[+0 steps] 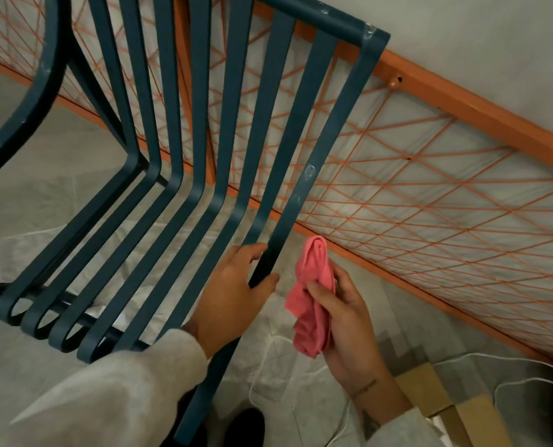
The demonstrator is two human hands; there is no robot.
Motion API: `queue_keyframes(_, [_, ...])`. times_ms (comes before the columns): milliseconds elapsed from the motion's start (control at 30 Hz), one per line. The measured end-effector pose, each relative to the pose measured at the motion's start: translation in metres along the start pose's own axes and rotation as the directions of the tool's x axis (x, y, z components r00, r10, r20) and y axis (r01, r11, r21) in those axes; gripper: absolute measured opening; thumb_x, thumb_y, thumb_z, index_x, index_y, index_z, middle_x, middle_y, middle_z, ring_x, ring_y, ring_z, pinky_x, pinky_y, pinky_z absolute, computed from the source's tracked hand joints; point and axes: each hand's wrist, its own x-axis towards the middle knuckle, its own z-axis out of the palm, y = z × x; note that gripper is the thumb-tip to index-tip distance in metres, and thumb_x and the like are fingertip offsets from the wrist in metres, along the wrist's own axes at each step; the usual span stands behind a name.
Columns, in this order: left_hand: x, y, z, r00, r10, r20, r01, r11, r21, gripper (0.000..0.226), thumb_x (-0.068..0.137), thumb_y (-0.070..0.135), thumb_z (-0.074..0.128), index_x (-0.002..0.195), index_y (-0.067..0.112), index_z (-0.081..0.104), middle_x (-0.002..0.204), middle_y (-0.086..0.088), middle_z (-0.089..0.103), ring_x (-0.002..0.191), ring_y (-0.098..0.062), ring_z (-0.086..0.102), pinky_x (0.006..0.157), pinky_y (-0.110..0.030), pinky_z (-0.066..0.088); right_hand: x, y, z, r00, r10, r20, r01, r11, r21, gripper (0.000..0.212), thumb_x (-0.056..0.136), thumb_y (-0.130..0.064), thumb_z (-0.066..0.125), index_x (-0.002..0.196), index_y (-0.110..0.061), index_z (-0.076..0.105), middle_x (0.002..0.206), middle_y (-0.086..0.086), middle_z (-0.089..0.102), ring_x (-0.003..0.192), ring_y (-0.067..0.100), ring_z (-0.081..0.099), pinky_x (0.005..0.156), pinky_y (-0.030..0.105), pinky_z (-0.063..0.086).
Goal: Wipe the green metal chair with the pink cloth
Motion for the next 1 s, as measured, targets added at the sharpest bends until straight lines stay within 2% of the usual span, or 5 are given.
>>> queue_keyframes(367, [-0.008, 0.061, 0.014, 0.989, -0.083, 0.121, 0.117, 0.941, -0.316, 0.035, 0.071, 0.048, 0.078, 0.098, 0.028, 0.069, 0.097, 0.015, 0.072, 0.093, 0.004, 0.066, 0.090, -0.022, 0.054, -0.018, -0.014, -0.014, 0.983, 0.038, 0.178, -0.077, 0.973, 0.218, 0.035, 0.097, -0.018, 0.047, 0.131, -0.018, 0.057, 0.098, 0.018, 0.058, 0.052, 0.015, 0.064, 0.046, 0.025, 0.049])
queue_keyframes(533, [-0.019, 0.069, 0.022, 0.973, -0.188, 0.132, 0.225, 0.896, -0.382, 0.035, 0.071, 0.060, 0.070, 0.090, 0.030, 0.071, 0.092, 0.016, 0.074, 0.089, 0.003, 0.068, 0.081, -0.020, 0.051, -0.026, -0.004, -0.018, 0.986, 0.055, 0.155, -0.078, 0.987, 0.141, 0.040, 0.096, -0.034, 0.043, 0.130, -0.023, 0.061, 0.121, 0.019, 0.066, 0.092, 0.035, 0.068, 0.075, 0.042, 0.046])
queue_keyframes(667, [-0.019, 0.065, 0.024, 0.975, -0.182, 0.129, 0.219, 0.894, -0.392, 0.010, 0.085, 0.035, 0.069, 0.089, 0.025, 0.070, 0.083, 0.011, 0.074, 0.079, -0.003, 0.070, 0.079, -0.026, 0.056, -0.030, -0.003, -0.019, 0.996, -0.022, 0.089, 0.020, 1.000, 0.025, 0.037, 0.097, -0.024, 0.047, 0.132, -0.022, 0.060, 0.124, 0.015, 0.066, 0.109, 0.035, 0.066, 0.091, 0.056, 0.050])
queue_keyframes(833, [-0.016, 0.057, 0.024, 0.972, -0.204, 0.113, 0.233, 0.874, -0.426, 0.008, 0.089, 0.027, 0.065, 0.089, 0.021, 0.069, 0.084, 0.002, 0.075, 0.082, -0.014, 0.072, 0.085, -0.041, 0.059, -0.032, -0.006, -0.022, 0.999, -0.039, 0.010, 0.040, 0.993, -0.111, 0.031, 0.096, -0.021, 0.055, 0.124, -0.028, 0.066, 0.115, 0.004, 0.072, 0.104, 0.030, 0.069, 0.086, 0.049, 0.055])
queue_keyframes(1000, [-0.012, 0.055, 0.019, 0.970, -0.214, 0.115, 0.242, 0.832, -0.500, 0.011, 0.090, 0.026, 0.064, 0.088, 0.016, 0.068, 0.063, 0.006, 0.063, 0.060, -0.007, 0.059, 0.066, -0.030, 0.050, -0.028, -0.009, -0.032, 0.993, -0.106, -0.052, 0.089, 0.959, -0.269, 0.026, 0.092, -0.028, 0.060, 0.117, -0.026, 0.069, 0.114, -0.001, 0.072, 0.107, 0.019, 0.068, 0.089, 0.037, 0.055])
